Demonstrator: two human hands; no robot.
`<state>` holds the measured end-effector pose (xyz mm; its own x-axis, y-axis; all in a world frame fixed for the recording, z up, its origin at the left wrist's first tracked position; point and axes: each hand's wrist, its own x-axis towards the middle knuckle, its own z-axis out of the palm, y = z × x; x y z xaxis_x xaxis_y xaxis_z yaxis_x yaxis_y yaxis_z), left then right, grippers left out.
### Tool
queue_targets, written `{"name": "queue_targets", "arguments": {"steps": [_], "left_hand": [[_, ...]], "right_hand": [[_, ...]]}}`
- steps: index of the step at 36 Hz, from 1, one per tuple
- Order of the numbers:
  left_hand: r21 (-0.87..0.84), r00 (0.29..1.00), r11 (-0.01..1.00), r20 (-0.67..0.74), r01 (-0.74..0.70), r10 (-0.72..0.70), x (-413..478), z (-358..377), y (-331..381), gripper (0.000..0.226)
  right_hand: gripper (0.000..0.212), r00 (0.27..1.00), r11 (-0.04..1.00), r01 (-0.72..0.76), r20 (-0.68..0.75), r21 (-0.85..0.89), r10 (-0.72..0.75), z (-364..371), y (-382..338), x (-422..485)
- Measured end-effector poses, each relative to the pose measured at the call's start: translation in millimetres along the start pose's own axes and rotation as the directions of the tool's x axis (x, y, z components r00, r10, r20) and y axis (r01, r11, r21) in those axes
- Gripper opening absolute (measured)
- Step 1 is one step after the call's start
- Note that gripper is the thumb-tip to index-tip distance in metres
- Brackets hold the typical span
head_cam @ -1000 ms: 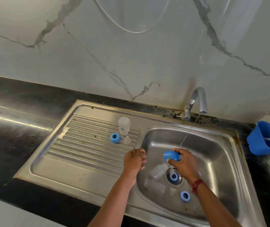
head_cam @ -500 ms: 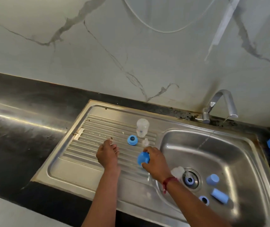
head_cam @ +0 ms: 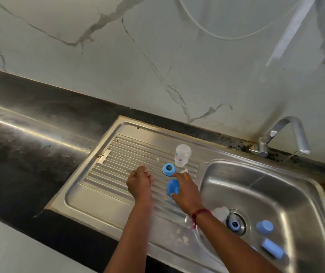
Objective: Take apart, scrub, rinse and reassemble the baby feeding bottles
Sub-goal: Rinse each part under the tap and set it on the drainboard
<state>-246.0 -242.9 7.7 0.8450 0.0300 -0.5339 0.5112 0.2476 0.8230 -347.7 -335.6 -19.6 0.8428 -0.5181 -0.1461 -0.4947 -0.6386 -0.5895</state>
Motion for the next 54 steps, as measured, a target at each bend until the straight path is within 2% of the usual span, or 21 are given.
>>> {"name": "queue_targets", "arguments": {"steps": [6, 11, 15, 19, 23, 26, 29, 36, 40, 42, 44, 49, 52, 54], "left_hand": [[0.075, 0.99, 0.993, 0.114, -0.093, 0.084, -18, 9, 0, 0.024], [0.147, 0.924, 0.973, 0.365, -0.176, 0.112, -45, 27, -10, 0.017], [0.251, 0.825, 0.945, 0.564, -0.209, 0.033, -69, 43, -34, 0.009], [0.388, 0.736, 0.9, 0.665, -0.2, -0.123, -90, 55, -70, 0.006], [0.527, 0.719, 0.818, 0.659, -0.231, -0.221, -104, 64, -104, 0.016], [0.576, 0.747, 0.788, 0.618, -0.218, -0.245, -109, 72, -123, 0.016], [0.607, 0.778, 0.776, 0.566, -0.169, -0.273, -112, 79, -136, 0.023], [0.656, 0.804, 0.736, 0.523, -0.166, -0.285, -107, 85, -166, 0.019], [0.674, 0.831, 0.713, 0.499, -0.192, -0.247, -96, 89, -183, 0.025], [0.693, 0.85, 0.704, 0.457, -0.155, -0.263, -90, 93, -189, 0.02], [0.703, 0.865, 0.703, 0.414, -0.106, -0.284, -87, 95, -194, 0.018], [0.694, 0.858, 0.718, 0.404, -0.061, -0.317, -84, 93, -201, 0.014], [0.68, 0.846, 0.73, 0.428, -0.069, -0.318, -83, 86, -205, 0.015], [0.682, 0.845, 0.727, 0.433, -0.08, -0.313, -82, 84, -207, 0.018]], "right_hand": [[0.061, 0.995, 0.995, -0.02, -0.099, 0.095, 0.03, -11, 10, -8], [0.053, 0.971, 0.983, -0.048, -0.223, 0.18, 0.088, -26, 33, -23], [0.039, 0.939, 0.985, -0.081, -0.32, 0.151, 0.127, -37, 65, -38], [0.036, 0.919, 0.975, -0.165, -0.336, 0.15, 0.207, -46, 100, -59], [0.034, 0.932, 0.953, -0.259, -0.218, 0.156, 0.289, -59, 135, -78], [0.028, 0.925, 0.932, -0.351, -0.118, 0.095, 0.36, -63, 165, -86], [0.012, 0.913, 0.915, -0.402, -0.054, 0.043, 0.404, -64, 186, -90], [0.013, 0.818, 0.821, -0.571, 0.083, 0.004, 0.569, -52, 235, -89], [0.011, 0.798, 0.81, -0.586, 0.175, 0.001, 0.577, -51, 242, -77], [0.018, 0.762, 0.773, -0.632, 0.221, 0.052, 0.608, -46, 243, -66], [0.033, 0.714, 0.695, -0.698, 0.242, 0.172, 0.657, -37, 243, -57], [0.056, 0.523, 0.331, -0.815, 0.358, 0.476, 0.773, -12, 237, -39], [0.071, 0.488, 0.256, -0.831, 0.424, 0.495, 0.763, 5, 237, -31], [0.067, 0.46, 0.21, -0.836, 0.439, 0.506, 0.772, 8, 232, -26]]}}
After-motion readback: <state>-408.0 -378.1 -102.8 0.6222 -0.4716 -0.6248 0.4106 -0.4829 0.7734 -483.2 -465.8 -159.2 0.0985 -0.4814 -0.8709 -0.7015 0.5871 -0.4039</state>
